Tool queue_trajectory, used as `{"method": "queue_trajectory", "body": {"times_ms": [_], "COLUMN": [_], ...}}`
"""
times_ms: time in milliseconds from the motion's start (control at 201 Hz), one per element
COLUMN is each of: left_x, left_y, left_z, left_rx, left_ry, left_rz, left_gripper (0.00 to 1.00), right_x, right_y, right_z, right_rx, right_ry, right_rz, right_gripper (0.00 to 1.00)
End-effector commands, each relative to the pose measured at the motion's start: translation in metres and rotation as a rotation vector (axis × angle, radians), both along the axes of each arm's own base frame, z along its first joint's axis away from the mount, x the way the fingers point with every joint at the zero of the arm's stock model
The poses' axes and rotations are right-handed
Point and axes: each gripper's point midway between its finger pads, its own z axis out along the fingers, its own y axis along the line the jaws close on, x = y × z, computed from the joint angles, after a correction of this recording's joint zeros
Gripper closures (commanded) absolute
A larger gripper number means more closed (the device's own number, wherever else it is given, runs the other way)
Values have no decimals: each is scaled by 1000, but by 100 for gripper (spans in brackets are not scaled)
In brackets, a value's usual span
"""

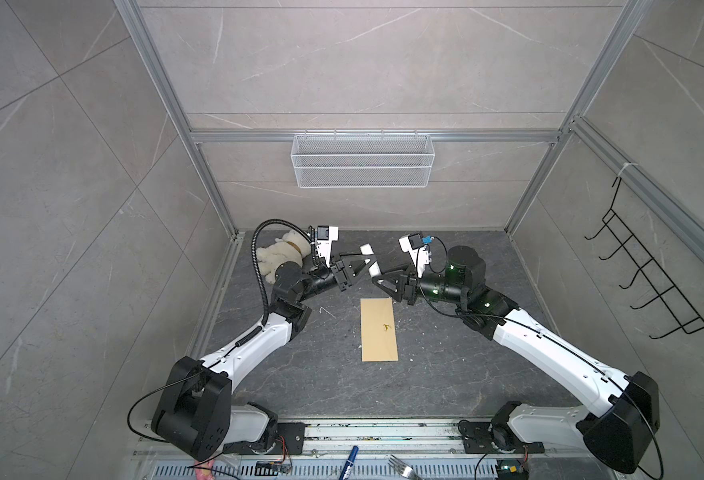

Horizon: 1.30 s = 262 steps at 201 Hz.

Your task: Place the letter into the envelope and seal it

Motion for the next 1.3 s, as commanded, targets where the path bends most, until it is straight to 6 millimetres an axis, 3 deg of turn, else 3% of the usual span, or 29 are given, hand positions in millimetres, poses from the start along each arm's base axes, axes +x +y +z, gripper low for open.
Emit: {"method": "queue_trajectory", "body": {"times_ms": [0, 254, 503, 707, 1100, 1300], "left_x": [-8, -8, -8, -4, 7, 11], "left_y": [7, 7, 6, 5, 3, 2], "left_z": [29, 31, 27, 17, -9, -15], "left_rx": [-44, -49, -45, -16, 85, 96], "left_ry": [-100, -95, -83, -69, -28, -11], "left_rz": [25, 24, 20, 42, 126, 139], "left_gripper": [100, 100, 100, 100, 100, 100], "right_x": [-4, -2, 0, 12, 38, 40], "right_y": [5, 6, 4, -5, -28, -22], "right_z": [-7, -11, -7, -4, -3, 3], "right_rx": [-8, -19, -12, -46, -304, -454], "right_ry": [28, 36, 26, 19, -107, -215], "right_rz": [35, 35, 14, -83, -459, -619], "right_gripper": [50, 60, 87, 100, 100, 100]}}
